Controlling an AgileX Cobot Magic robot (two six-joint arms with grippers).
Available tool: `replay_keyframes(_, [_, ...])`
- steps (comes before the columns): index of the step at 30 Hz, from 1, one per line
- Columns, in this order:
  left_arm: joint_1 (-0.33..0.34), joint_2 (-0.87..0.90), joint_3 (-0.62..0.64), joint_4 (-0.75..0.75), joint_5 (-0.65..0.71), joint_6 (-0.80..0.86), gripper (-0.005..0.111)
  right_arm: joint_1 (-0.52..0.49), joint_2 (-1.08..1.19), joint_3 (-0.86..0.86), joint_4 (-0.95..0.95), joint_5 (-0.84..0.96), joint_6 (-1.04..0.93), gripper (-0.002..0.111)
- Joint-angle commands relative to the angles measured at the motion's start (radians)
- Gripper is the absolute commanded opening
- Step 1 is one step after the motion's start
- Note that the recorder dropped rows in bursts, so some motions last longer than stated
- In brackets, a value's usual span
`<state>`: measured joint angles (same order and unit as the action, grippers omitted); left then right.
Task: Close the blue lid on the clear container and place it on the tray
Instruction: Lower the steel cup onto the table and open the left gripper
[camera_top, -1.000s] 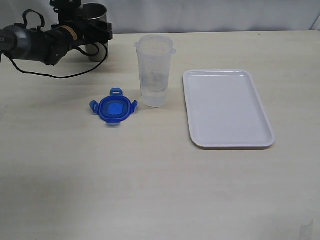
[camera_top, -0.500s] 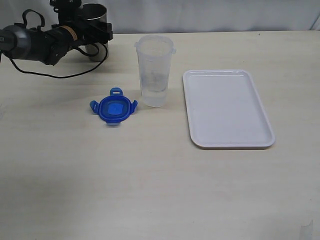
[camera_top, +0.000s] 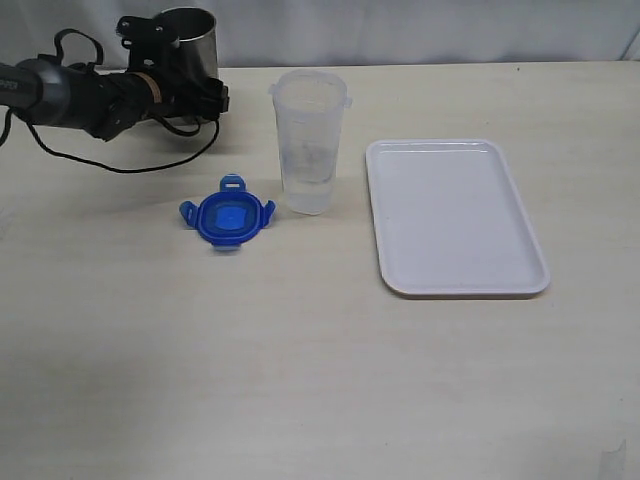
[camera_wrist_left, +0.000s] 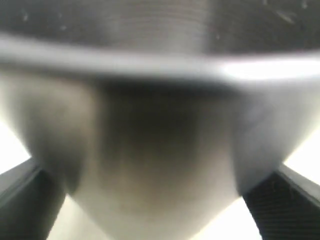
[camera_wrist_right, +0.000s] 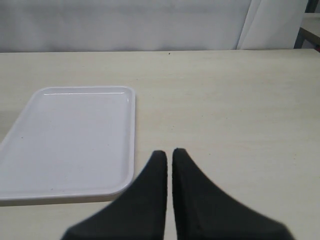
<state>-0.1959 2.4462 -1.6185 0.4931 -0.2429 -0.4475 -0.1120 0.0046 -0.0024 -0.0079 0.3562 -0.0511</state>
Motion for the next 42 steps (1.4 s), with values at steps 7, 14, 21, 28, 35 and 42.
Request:
replay_keyframes(7, [-0.003, -0.005, -0.001, -0.008, 0.076, -0.056, 0.085, -0.002, -0.005, 0.002, 0.001, -0.011, -0.006, 0.004])
replay_keyframes(14, [-0.003, -0.006, 0.001, -0.008, 0.142, -0.056, 0.085, -0.002, -0.005, 0.002, 0.001, -0.011, -0.006, 0.004])
replay_keyframes(21, [-0.003, -0.088, 0.090, -0.008, 0.035, -0.054, 0.085, -0.002, -0.005, 0.002, 0.001, -0.011, -0.006, 0.004])
replay_keyframes(28, [-0.001, -0.189, 0.210, -0.008, -0.017, -0.054, 0.085, -0.002, -0.005, 0.002, 0.001, -0.011, -0.006, 0.004])
replay_keyframes(35, [-0.001, -0.304, 0.343, -0.008, -0.019, -0.054, 0.085, -0.002, -0.005, 0.002, 0.001, -0.011, -0.006, 0.004])
replay_keyframes(42, [-0.001, -0.472, 0.474, -0.008, 0.005, -0.054, 0.085, -0.002, -0.005, 0.002, 0.001, -0.011, -0.006, 0.004])
